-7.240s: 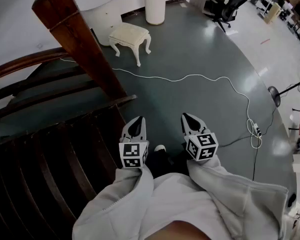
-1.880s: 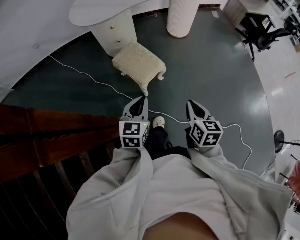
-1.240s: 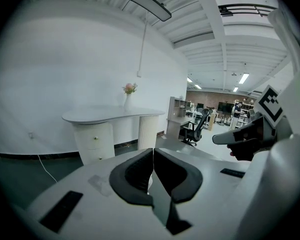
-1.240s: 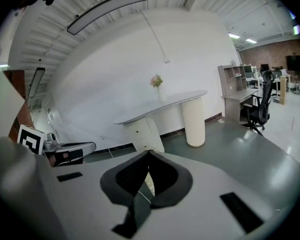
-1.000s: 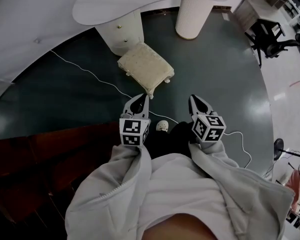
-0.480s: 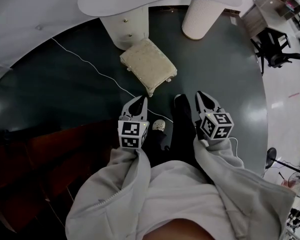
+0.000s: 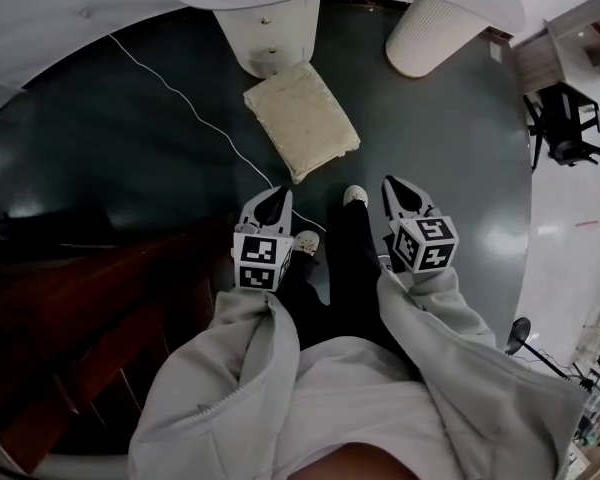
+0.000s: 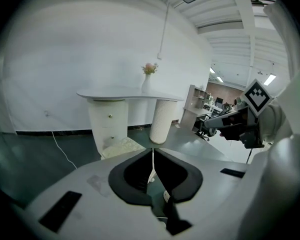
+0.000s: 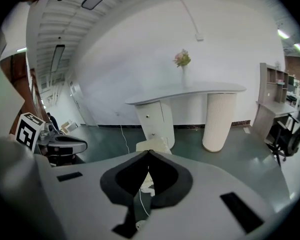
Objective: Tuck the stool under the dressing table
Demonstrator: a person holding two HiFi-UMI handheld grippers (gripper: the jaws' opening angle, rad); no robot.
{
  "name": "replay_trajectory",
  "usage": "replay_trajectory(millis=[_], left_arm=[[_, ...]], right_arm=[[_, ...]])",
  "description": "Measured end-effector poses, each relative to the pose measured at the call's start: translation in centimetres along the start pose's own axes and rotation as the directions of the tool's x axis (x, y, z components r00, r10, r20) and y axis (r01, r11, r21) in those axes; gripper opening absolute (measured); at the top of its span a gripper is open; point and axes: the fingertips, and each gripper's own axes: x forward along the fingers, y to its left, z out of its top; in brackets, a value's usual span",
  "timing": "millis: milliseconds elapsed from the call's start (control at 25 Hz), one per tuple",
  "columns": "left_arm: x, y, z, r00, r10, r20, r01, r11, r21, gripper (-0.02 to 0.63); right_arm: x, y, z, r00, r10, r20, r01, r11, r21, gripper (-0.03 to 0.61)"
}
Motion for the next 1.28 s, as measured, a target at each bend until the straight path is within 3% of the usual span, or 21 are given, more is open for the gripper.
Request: replay_trajectory(millis=[240,600,720,840,1040,1280], left_arm=[[3.8,0.3,-1.8,0.997,0.014,-0.072,-0.018,0.998,-0.054,0.017],[9.2,-0.4,-4.5,0.983,0.021,-0.182,-0.036,0.996,-0.079,0.026],[11.0,-1.3,-5.7,0.977,0.013,-0.215,-0.037,0.994,-0.107,0.139],[12.5,-1.5,-6.8,0.968,0.035,-0.247,-0.072,0.987,-0.144,0.159],[14.9,-1.0,-10.3,0.938,0.079,-0.339,-0.155,0.966,-0.205,0.248],[16.9,0.0,-14.4,0.906,0.090,-0.414,-0.191,0.959,-0.208,0.280]], right_arm=[[4.0,-2.3,-0.3,0.996,0.050,-0.072,-0.054,0.997,-0.047,0.055],[9.6,-4.9,-1.4,0.965,0.162,-0.204,-0.186,0.977,-0.102,0.139],[11.3,-5.1,-1.9,0.949,0.203,-0.241,-0.238,0.963,-0.124,0.185],[12.8,-5.4,-2.4,0.933,0.234,-0.273,-0.283,0.946,-0.155,0.227],[15.7,-6.8,-4.9,0.885,0.270,-0.379,-0.369,0.904,-0.216,0.340],[18.8,-9.0,-7.6,0.835,0.267,-0.481,-0.446,0.840,-0.308,0.414]])
